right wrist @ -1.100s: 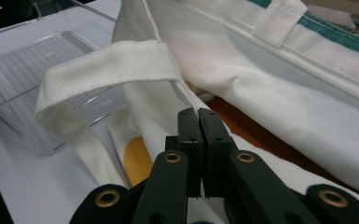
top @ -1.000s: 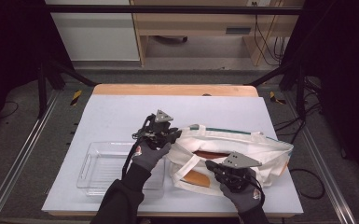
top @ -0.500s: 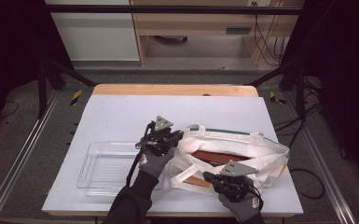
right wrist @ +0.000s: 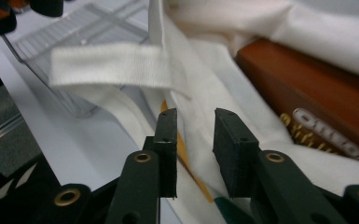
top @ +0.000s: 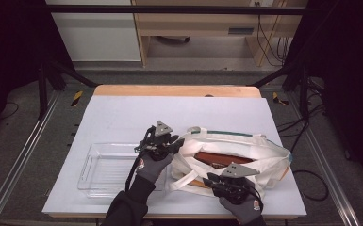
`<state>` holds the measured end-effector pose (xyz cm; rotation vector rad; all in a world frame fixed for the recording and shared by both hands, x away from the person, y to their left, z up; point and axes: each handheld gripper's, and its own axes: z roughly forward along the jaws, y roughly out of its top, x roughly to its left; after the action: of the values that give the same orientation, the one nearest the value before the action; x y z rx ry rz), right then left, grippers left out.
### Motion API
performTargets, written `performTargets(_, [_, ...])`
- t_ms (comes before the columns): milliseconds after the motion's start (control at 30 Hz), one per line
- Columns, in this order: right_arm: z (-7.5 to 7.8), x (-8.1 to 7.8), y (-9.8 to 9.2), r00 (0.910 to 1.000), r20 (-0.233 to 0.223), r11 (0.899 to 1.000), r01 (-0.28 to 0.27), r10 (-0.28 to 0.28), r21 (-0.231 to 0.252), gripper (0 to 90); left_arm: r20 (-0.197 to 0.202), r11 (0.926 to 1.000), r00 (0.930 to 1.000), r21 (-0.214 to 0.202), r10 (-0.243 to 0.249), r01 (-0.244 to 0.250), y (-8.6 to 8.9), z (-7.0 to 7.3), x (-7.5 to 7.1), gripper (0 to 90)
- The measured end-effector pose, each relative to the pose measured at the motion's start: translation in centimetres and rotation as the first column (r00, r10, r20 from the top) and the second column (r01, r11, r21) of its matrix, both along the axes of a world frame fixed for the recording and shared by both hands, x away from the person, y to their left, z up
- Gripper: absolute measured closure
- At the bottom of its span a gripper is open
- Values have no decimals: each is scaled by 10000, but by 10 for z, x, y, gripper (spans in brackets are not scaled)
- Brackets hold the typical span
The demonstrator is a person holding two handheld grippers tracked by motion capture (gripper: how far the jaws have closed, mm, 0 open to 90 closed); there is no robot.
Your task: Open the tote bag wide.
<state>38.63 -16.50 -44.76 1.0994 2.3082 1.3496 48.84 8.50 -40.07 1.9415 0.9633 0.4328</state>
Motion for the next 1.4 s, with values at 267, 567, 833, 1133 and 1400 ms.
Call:
performTargets(267, [23, 1, -21, 9937, 734, 9962, 824, -842, 280, 682, 655, 9974, 9958, -274, -642, 661, 0, 13, -4, 636])
performTargets(567, [6, 13, -18, 9917, 267, 9921, 1256, -1254, -75, 739, 971, 9904, 9867, 590, -1302, 1249, -34, 22, 22, 490])
performTargets(833, [-7, 17, -14, 9936, -3, 9923, 1129, -1131, -513, 782, -13, 9748, 9874, 1591, -1585, 1567, -46, -2, 39, 617])
performTargets(1133, [-14, 18, -12, 9929, -350, 9907, 1106, -1137, -798, 866, -448, 9848, 9922, 1250, -1161, 1209, -44, -2, 40, 877])
performTargets(1400, [-30, 13, -11, 9915, -718, 9895, 1013, -1090, -1027, 900, 59, 9996, 9999, 261, -92, 91, -38, -5, 41, 877])
